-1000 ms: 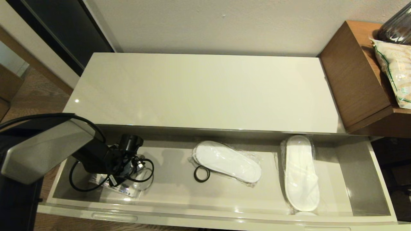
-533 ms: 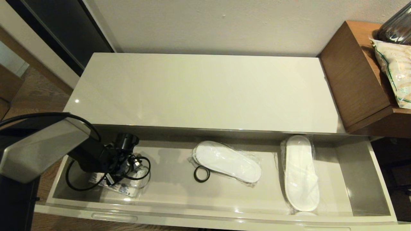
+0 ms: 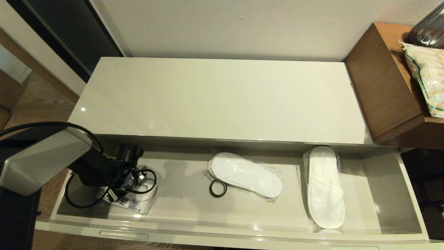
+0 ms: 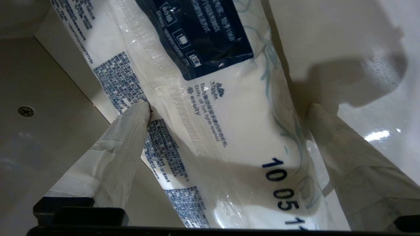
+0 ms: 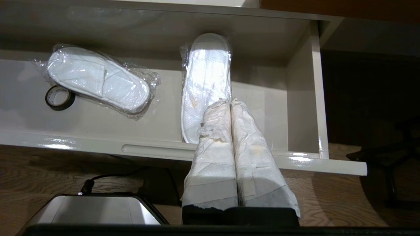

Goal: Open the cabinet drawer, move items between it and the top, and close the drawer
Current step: Take out the tissue from the drawer

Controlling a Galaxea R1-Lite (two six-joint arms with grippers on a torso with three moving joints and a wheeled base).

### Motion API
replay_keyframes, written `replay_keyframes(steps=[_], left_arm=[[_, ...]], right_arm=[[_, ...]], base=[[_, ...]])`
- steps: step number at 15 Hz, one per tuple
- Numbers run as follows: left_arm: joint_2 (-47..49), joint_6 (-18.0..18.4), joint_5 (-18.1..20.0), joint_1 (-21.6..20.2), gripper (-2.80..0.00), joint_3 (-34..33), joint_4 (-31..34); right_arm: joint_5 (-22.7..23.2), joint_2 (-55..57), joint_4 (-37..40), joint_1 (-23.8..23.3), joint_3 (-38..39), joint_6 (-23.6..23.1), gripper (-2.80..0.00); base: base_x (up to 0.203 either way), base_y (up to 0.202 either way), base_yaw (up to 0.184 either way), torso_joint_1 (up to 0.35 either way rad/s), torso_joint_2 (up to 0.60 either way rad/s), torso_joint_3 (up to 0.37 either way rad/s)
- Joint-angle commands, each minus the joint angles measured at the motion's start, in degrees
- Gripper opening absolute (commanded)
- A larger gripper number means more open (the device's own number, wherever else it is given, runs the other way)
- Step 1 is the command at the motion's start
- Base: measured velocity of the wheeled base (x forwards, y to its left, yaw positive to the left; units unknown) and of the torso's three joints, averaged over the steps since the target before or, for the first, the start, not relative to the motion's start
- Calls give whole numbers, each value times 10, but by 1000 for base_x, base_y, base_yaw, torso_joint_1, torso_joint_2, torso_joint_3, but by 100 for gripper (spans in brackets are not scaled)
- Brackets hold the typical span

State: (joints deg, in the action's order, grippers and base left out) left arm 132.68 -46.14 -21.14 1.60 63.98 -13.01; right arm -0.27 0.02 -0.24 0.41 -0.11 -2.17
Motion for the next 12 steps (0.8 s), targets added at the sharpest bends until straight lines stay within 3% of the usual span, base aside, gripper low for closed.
replay_keyframes(steps=[1,12], left_arm=[[6,-3,-1,0,0,-1,-2],[19,-17,6,2,0,-9,-2]], right_arm=[[0,-1,0,0,0,0,-280],[0,-1,0,0,0,0,-280]], base=[[0,0,0,0,0,0],[0,0,0,0,0,0]])
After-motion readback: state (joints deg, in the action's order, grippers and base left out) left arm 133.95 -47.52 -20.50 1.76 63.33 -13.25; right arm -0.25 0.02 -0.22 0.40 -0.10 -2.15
